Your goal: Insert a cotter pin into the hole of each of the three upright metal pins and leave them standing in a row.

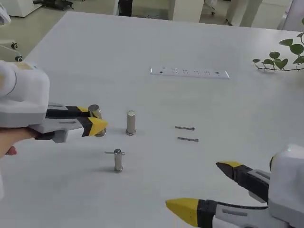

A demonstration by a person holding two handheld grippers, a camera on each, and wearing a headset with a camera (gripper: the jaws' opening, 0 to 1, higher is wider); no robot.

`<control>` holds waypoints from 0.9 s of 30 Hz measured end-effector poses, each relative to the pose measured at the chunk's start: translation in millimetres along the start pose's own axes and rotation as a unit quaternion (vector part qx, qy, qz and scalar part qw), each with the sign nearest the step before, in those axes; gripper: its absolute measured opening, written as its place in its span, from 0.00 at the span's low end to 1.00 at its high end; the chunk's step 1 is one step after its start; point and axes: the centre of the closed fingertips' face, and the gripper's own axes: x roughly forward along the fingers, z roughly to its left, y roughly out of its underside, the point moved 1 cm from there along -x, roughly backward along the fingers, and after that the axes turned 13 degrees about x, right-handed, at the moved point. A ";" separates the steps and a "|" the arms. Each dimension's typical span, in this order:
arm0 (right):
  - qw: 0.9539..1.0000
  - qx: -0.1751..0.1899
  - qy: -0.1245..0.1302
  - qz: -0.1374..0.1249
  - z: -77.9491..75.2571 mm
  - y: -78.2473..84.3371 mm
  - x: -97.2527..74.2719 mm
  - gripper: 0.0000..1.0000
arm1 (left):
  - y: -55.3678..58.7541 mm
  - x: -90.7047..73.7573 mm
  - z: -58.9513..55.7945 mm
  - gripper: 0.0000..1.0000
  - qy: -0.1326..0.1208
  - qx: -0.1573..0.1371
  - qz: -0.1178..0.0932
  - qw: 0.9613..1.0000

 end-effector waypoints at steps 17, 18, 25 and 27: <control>1.000 -0.006 -0.001 -0.005 3.1 0.1 -2.5 0.87 | -15.0 -11.2 -62.9 0.09 0.026 0.011 -0.014 0.999; 1.000 -0.006 0.000 -0.005 3.0 0.2 -2.8 0.87 | -15.0 -10.1 -68.3 0.09 0.030 0.007 -0.016 0.999; 1.000 -0.008 0.001 0.000 3.7 3.1 -4.6 0.87 | -6.8 1.7 -93.6 0.09 0.039 -0.005 -0.003 0.999; 1.000 -0.009 0.001 0.003 4.3 4.0 -4.6 0.87 | -3.3 5.5 -99.9 0.09 0.040 0.000 0.008 0.999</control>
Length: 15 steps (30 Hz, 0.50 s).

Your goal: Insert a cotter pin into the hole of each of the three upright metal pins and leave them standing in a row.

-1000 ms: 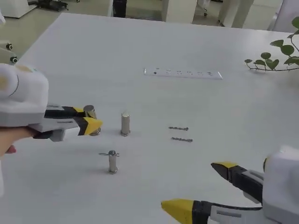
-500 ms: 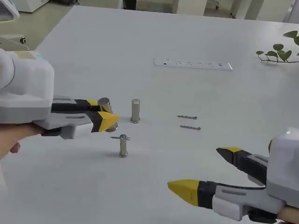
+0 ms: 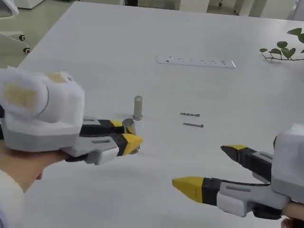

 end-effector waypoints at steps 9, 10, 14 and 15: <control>1.000 -0.001 -0.001 0.004 -0.1 1.6 0.1 0.87 | 14.7 11.7 -11.2 0.09 -0.011 -0.004 0.037 0.999; 1.000 -0.001 -0.001 0.005 -0.3 1.9 0.2 0.87 | 16.9 12.8 -12.5 0.09 -0.012 -0.005 0.042 0.999; 1.000 0.000 -0.001 0.006 -1.0 2.7 0.7 0.87 | 20.6 16.3 -15.7 0.09 -0.015 -0.007 0.048 0.999; 1.000 -0.001 -0.002 0.007 -1.0 3.1 1.0 0.87 | 21.2 17.3 -16.4 0.09 -0.017 -0.005 0.050 0.999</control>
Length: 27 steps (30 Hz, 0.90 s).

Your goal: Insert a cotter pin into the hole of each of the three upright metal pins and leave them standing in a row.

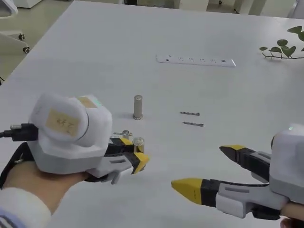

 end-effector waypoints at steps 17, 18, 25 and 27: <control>1.000 0.000 0.002 0.008 -0.2 5.5 1.7 0.87 | 20.6 23.4 -11.3 0.09 0.007 0.015 0.048 0.999; 1.000 0.000 0.002 0.007 -0.1 5.6 1.9 0.87 | 21.1 24.1 -11.9 0.09 0.008 0.014 0.049 0.999; 1.000 0.001 0.000 0.011 1.0 8.0 3.1 0.87 | 21.9 27.1 -14.9 0.09 0.014 0.025 0.046 0.999; 1.000 0.000 0.000 0.012 1.0 8.4 3.3 0.87 | 22.8 27.2 -14.1 0.09 0.013 0.026 0.048 0.998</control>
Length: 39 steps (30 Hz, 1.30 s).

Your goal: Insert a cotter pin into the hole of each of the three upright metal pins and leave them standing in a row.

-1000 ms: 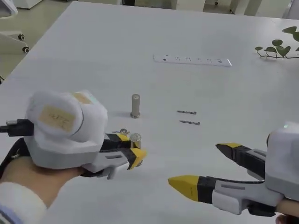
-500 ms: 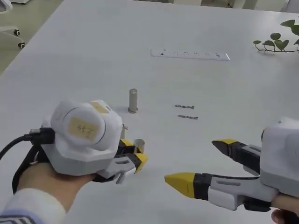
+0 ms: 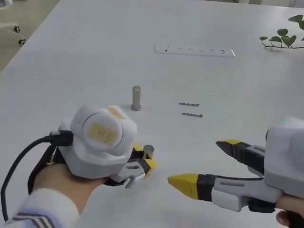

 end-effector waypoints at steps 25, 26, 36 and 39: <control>1.000 0.002 -0.001 0.004 4.7 4.4 1.5 0.86 | 5.4 0.8 -12.2 0.11 0.009 -0.017 0.003 1.000; 1.000 0.002 -0.001 0.005 4.9 4.6 1.6 0.86 | 5.8 0.1 -12.7 0.11 0.014 -0.019 -0.001 1.000; 1.000 0.002 0.001 0.005 5.1 4.3 -0.5 0.86 | 11.6 -9.5 -21.5 0.25 0.065 0.012 -0.005 0.998; 1.000 0.000 0.002 0.004 4.0 2.6 -2.8 0.86 | 7.4 -21.0 -18.5 0.35 0.072 0.018 -0.018 0.997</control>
